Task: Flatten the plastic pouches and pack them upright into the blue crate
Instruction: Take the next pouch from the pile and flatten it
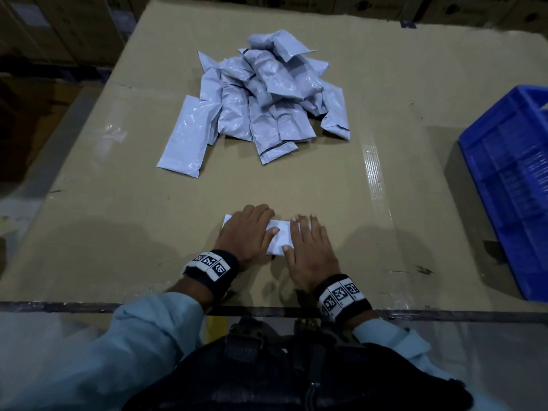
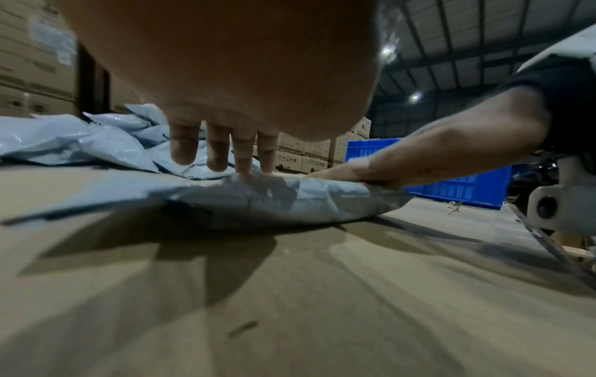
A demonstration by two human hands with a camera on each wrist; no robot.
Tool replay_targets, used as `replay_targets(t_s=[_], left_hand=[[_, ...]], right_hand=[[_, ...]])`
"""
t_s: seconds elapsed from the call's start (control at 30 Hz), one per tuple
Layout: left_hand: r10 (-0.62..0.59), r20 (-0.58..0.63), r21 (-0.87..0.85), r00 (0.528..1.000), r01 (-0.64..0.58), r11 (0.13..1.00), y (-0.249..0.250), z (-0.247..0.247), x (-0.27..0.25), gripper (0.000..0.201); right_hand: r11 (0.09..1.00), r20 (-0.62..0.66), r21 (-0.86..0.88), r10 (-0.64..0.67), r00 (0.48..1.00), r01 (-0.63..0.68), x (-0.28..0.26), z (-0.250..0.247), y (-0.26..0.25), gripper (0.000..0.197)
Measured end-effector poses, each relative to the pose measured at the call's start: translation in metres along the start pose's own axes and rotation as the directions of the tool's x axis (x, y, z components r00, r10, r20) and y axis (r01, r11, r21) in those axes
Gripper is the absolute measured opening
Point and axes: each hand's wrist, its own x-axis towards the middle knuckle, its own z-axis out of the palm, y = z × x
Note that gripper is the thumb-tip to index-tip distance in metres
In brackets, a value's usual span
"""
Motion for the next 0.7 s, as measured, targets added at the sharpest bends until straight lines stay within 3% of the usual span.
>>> replay_targets(t_s=[0.17, 0.33, 0.47, 0.7], left_hand=[[-0.106, 0.261, -0.052, 0.960, 0.124, 0.991, -0.004, 0.033, 0.000, 0.078], [-0.179, 0.256, -0.104, 0.950, 0.211, 0.972, -0.007, 0.034, -0.005, 0.082], [-0.243, 0.236, -0.129, 0.941, 0.279, 0.952, -0.016, 0.037, -0.016, 0.099], [-0.339, 0.313, 0.065, 0.887, 0.336, 0.940, -0.037, 0.025, -0.037, 0.111]], right_hand=[[0.998, 0.016, 0.057, 0.003, 1.000, -0.004, 0.010, 0.008, -0.002, 0.076], [1.000, 0.000, 0.025, 0.012, 1.000, -0.012, 0.005, 0.006, 0.000, 0.069], [0.999, -0.033, 0.012, 0.047, 0.998, -0.047, 0.004, 0.004, -0.001, 0.067], [0.984, -0.036, 0.061, 0.171, 0.985, -0.169, 0.001, 0.004, 0.004, 0.073]])
